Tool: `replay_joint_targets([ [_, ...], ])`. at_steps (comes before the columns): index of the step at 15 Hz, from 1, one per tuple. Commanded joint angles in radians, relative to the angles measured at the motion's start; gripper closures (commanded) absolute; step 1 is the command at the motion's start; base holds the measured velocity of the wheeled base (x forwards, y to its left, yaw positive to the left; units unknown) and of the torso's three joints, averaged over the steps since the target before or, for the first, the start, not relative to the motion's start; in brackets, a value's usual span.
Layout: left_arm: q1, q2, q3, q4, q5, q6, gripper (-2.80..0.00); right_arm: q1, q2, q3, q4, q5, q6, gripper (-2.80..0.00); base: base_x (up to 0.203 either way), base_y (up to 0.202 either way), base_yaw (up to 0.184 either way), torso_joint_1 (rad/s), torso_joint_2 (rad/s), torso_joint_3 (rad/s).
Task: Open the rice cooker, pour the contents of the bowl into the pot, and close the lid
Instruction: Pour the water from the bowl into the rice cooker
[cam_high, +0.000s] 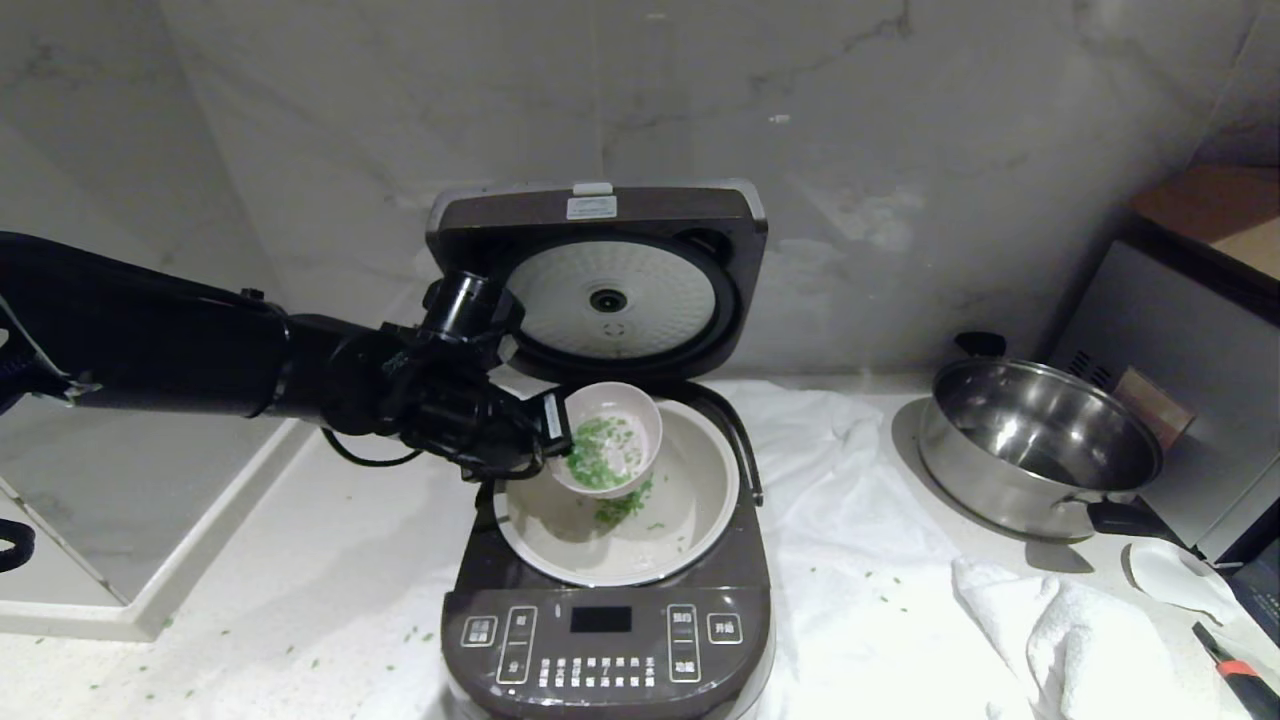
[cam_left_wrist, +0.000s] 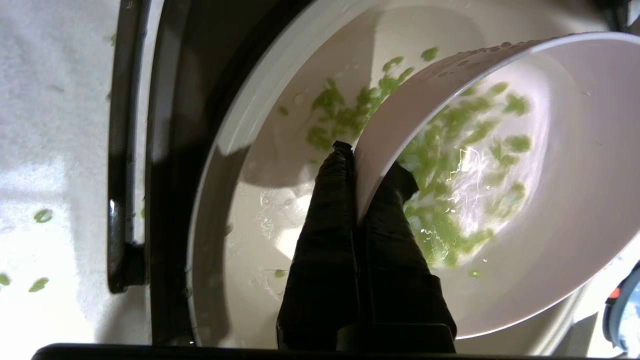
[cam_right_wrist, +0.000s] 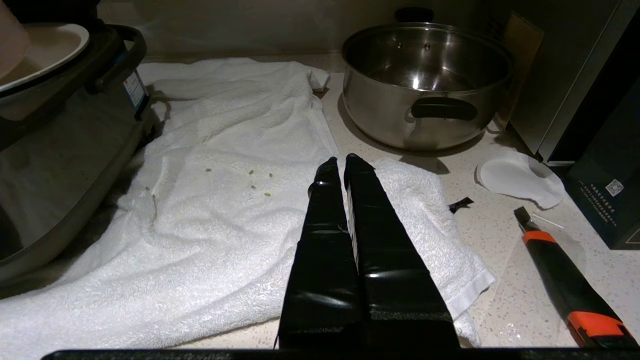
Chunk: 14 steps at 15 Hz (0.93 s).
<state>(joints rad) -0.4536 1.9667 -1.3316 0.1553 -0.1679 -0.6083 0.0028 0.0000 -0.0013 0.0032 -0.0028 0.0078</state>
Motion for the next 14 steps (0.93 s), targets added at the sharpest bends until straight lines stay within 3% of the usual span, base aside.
replay_joint_targets([
  [1, 0.000, -0.041, 0.100, -0.109, 0.000, -0.002, 0.00, 0.000, 0.000, 0.000, 0.000, 0.000, 0.000, 0.00, 0.000, 0.000, 0.000, 0.000, 0.00, 0.000],
  [6, -0.003, -0.068, 0.334, -0.500, -0.002, 0.050, 0.00, 0.000, 0.000, 0.000, 0.000, 0.000, 0.000, 0.00, 0.000, 0.000, 0.000, 0.000, 0.00, 0.000],
  [11, -0.006, -0.059, 0.388, -0.652, 0.022, 0.058, 0.00, 0.000, 0.000, 0.000, 0.000, 0.001, 0.000, 0.00, 0.000, 0.000, 0.000, 0.000, 0.00, 0.000],
  [14, -0.010, -0.039, 0.464, -0.869, 0.029, 0.059, 0.00, 0.000, 0.000, 0.001, 0.000, 0.000, 0.000, 0.00, 0.000, 0.000, 0.000, 0.000, 0.00, 0.000],
])
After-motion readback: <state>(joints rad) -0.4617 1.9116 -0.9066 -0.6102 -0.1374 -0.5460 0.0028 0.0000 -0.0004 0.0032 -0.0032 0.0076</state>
